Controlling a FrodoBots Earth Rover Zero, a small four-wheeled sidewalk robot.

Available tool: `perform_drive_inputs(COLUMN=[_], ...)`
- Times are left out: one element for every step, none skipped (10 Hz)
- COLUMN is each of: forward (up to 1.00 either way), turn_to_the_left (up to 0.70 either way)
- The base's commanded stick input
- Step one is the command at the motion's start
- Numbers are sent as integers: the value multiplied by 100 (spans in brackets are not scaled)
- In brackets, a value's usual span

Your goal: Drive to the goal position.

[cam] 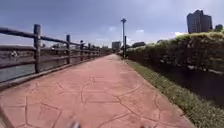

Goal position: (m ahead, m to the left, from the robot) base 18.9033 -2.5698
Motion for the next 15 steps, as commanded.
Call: perform_drive_inputs(forward=[70, 70, 70, 70, 70, 70, 70, 70, 70, 70, 70, 70, 70, 70, 70], turn_to_the_left=[0, 0, 0, 0, 0, 0, 0, 0, 0, 16, 35, 35, 0, 0, 0])
